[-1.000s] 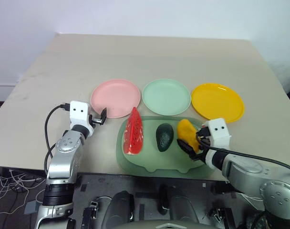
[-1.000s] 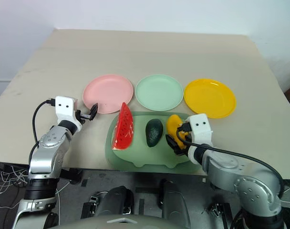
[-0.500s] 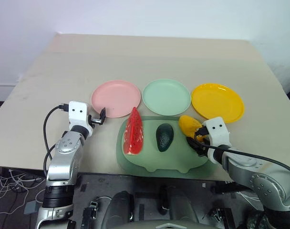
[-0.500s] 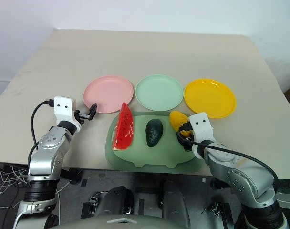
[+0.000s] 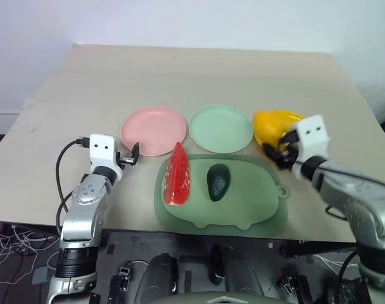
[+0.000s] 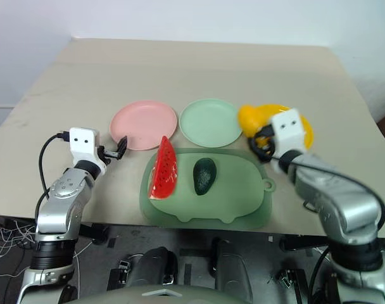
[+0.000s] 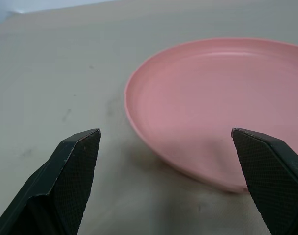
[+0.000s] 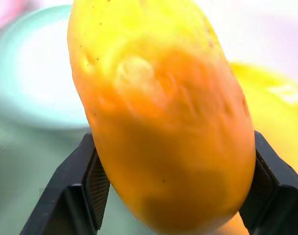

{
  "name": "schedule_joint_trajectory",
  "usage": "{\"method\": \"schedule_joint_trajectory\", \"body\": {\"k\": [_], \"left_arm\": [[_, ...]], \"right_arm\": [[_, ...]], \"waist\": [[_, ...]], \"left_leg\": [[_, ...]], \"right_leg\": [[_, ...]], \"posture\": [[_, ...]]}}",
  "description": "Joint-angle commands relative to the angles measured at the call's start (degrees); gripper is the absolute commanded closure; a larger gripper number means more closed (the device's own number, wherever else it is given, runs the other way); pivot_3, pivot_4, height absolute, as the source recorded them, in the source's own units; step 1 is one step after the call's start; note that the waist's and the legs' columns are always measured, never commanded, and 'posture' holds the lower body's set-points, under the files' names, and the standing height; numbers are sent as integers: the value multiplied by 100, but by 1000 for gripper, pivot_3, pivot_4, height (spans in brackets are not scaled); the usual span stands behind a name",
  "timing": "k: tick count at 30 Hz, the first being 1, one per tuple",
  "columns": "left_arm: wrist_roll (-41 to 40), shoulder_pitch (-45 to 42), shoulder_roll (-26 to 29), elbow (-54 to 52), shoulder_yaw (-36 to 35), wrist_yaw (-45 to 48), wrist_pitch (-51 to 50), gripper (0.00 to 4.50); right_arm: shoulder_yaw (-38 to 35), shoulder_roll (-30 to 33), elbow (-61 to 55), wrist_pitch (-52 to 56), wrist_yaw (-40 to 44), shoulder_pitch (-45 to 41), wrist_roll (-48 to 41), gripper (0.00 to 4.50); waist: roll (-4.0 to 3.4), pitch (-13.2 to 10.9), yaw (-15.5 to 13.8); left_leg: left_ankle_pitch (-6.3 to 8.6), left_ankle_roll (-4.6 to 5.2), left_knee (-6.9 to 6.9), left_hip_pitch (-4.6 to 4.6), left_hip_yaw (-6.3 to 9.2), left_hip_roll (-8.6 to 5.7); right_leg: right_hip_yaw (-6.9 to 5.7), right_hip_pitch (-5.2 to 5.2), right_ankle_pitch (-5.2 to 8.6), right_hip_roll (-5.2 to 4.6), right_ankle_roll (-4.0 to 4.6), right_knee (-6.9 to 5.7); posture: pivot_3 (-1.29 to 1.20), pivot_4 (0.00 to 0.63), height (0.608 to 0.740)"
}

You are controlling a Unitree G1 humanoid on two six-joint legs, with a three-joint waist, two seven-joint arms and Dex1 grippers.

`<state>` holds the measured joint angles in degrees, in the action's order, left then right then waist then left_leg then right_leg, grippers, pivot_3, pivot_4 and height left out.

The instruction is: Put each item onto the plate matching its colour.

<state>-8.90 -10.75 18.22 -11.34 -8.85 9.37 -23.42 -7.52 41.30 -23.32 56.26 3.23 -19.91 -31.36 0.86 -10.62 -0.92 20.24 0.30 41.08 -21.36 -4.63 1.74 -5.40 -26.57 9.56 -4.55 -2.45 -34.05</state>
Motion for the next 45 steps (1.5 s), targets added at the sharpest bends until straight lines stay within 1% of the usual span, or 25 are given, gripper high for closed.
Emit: {"method": "schedule_joint_trajectory", "body": {"k": [1, 4, 6, 8, 9, 12, 16, 20, 22, 25, 27, 29, 32, 36, 41, 45], "left_arm": [[12, 68, 81, -430, -98, 35, 52, 0], [-78, 181, 105, -712, -156, 124, 91, 0], [-184, 266, 102, -962, -241, 171, 87, 0], [-253, 347, 119, -1167, -325, 207, 60, 0], [-275, 382, 130, -1240, -353, 216, 31, 0], [-301, 465, 169, -1333, -413, 226, -22, 0], [-316, 534, 194, -1332, -431, 244, -31, 0], [-277, 487, 199, -1165, -325, 327, 13, 0], [-263, 397, 186, -1038, -267, 367, 47, 0], [-247, 233, 160, -822, -162, 419, 121, 0], [-197, 135, 172, -673, -51, 480, 194, 0], [-168, 84, 181, -598, 9, 503, 246, 0], [-165, 21, 189, -520, 9, 521, 273, 0], [-179, 24, 214, -529, -34, 551, 283, 0], [-191, 86, 188, -664, -39, 531, 242, 0], [-377, 193, 138, -914, -99, 602, 207, 0]], "right_arm": [[197, 166, 1018, -597, 377, -270, 667, 1551], [433, 192, 1902, -1185, 780, -512, 1122, 1551], [522, 213, 2322, -1523, 996, -638, 1369, 816], [518, 211, 2458, -1625, 1151, -720, 1484, 216], [486, 219, 2453, -1631, 1212, -729, 1518, 30], [385, 266, 2155, -1763, 1363, -613, 1642, 30], [-198, 295, 1014, -2117, 1626, -55, 1457, 30], [-739, 180, -412, -1749, 2013, 613, 794, 30], [-776, 78, -964, -1575, 1988, 845, 634, 30], [-806, -446, -1687, -876, 1803, 993, -344, 30], [-489, -736, -2024, -276, 1661, 1109, -860, 30], [-296, -865, -2146, 166, 1505, 1136, -1087, 30], [5, -1325, -2094, 767, 1026, 1002, -1392, 30], [250, -1558, -1989, 1133, 598, 762, -1236, 30], [253, -1877, -1873, 1658, 292, 565, -1373, 30], [346, -2119, -1771, 2063, 146, 395, -1347, 30]], "waist": [[0, 0, 15], [0, -1, 35], [-1, -1, 35], [-3, -1, 37], [-3, -1, 32], [-3, -1, 25], [-3, -1, -2], [-2, -1, 11], [-2, -1, 17], [-1, -1, 25], [0, -1, 22], [-1, -1, 20], [0, 0, 21], [0, 0, 22], [0, 0, 21], [-1, 0, 27]], "left_leg": [[1, 2, -1, -1, 0, -1], [3, 6, -2, 0, -5, -3], [3, 6, -1, 1, -10, -2], [3, 5, -1, 2, -10, -1], [3, 5, -1, 2, -9, 0], [3, 5, -1, 3, -8, 2], [3, 5, -1, -1, -3, 1], [3, 5, 0, -1, -2, 2], [3, 5, 0, 3, -2, 3], [3, 4, 0, 6, -2, 6], [3, 4, -1, 7, -1, 6], [3, 4, 0, 4, -1, 6], [3, 5, 1, 4, -3, 4], [3, 5, 1, 3, -3, 4], [3, 5, 1, 2, -2, 4], [3, 5, 1, 2, -2, 4]], "right_leg": [[0, 0, 0, 0, 0, 1], [1, -1, 0, 0, -1, 1], [4, -3, -1, 0, -1, 0], [4, -4, -1, 0, -1, -2], [4, -4, -1, 0, -1, -3], [4, -3, -1, 1, -1, -3], [2, -3, -1, -1, -2, -1], [1, -1, 0, -3, -4, 0], [1, 1, 0, -2, -4, -1], [2, 1, 1, 2, -2, -3], [3, 2, 1, 3, -2, -4], [2, -1, 1, 2, -1, -5], [3, 1, 0, -2, -1, -3], [3, -2, 1, -2, 0, -5], [2, -2, 1, -1, 0, -4], [2, -3, 0, -1, 0, -6]], "posture": [[0, 150, 740], [0, 150, 740], [0, 150, 740], [0, 150, 740], [0, 150, 740], [0, 150, 740], [0, 150, 740], [0, 150, 740], [0, 150, 740], [0, 150, 740], [0, 150, 740], [0, 150, 740], [0, 150, 740], [0, 150, 740], [0, 150, 740], [0, 150, 740]]}}
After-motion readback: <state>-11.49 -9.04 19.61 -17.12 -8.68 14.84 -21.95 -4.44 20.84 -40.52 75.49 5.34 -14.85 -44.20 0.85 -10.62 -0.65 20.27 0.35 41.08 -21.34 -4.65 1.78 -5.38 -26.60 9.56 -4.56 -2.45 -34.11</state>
